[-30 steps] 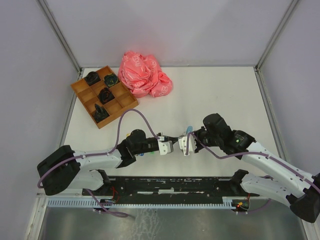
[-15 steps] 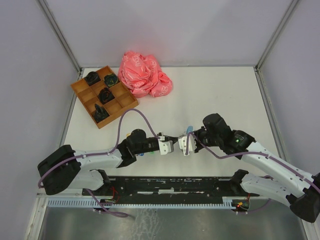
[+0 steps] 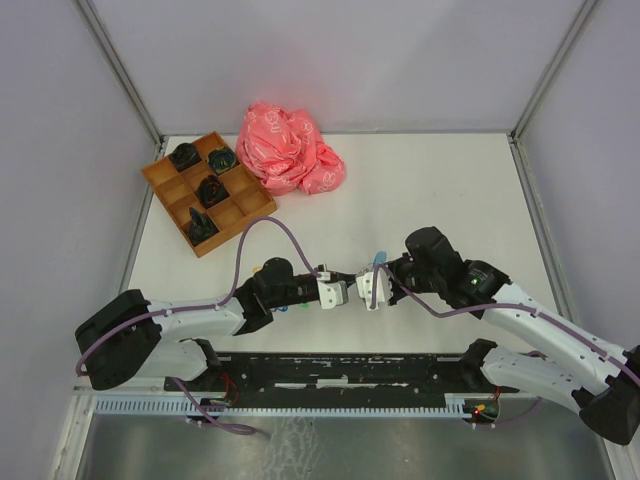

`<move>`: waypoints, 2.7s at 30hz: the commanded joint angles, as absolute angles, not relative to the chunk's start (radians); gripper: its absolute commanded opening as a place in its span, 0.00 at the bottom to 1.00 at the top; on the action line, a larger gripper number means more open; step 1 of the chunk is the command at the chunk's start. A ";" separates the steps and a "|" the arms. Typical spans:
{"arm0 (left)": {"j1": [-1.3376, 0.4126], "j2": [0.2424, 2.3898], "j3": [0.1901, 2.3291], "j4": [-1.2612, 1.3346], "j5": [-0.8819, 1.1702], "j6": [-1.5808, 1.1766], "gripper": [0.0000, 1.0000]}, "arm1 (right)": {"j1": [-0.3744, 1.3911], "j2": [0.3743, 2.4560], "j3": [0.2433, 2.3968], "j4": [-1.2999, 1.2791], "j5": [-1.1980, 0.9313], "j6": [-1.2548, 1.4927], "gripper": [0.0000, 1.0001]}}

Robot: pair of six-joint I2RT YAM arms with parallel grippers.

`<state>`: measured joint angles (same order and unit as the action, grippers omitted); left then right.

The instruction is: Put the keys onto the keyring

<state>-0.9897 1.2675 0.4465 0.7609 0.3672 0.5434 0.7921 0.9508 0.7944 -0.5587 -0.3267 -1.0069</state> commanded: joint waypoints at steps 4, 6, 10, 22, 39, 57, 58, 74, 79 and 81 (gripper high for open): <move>-0.995 1.270 0.487 0.781 0.364 0.571 0.03 | 0.800 0.946 0.804 -0.513 -0.307 -0.985 0.01; -0.994 1.269 0.486 0.779 0.364 0.569 0.03 | 0.799 0.946 0.804 -0.514 -0.305 -0.985 0.01; -0.994 1.269 0.489 0.776 0.368 0.569 0.03 | 0.800 0.946 0.805 -0.513 -0.307 -0.982 0.01; -0.994 1.281 0.498 0.776 0.362 0.569 0.03 | 0.801 0.947 0.805 -0.511 -0.318 -0.978 0.01; -0.996 1.285 0.505 0.767 0.376 0.556 0.03 | 0.801 0.948 0.811 -0.499 -0.319 -0.950 0.01; -0.996 1.272 0.500 0.758 0.352 0.545 0.03 | 0.804 0.944 0.802 -0.486 -0.282 -0.937 0.00; -0.997 1.266 0.498 0.751 0.347 0.545 0.03 | 0.804 0.941 0.802 -0.487 -0.275 -0.937 0.01; -0.996 1.250 0.502 0.719 0.344 0.545 0.03 | 0.804 0.940 0.804 -0.491 -0.258 -0.937 0.00; -0.996 1.259 0.507 0.724 0.341 0.542 0.03 | 0.804 0.939 0.804 -0.491 -0.261 -0.937 0.01; -0.996 1.261 0.508 0.727 0.337 0.539 0.03 | 0.804 0.940 0.804 -0.491 -0.265 -0.937 0.00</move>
<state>-0.9909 1.2690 0.4770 0.6842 0.3405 0.5430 0.7986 0.9512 0.7944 -0.5381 -0.2680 -0.9466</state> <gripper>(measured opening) 0.035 0.012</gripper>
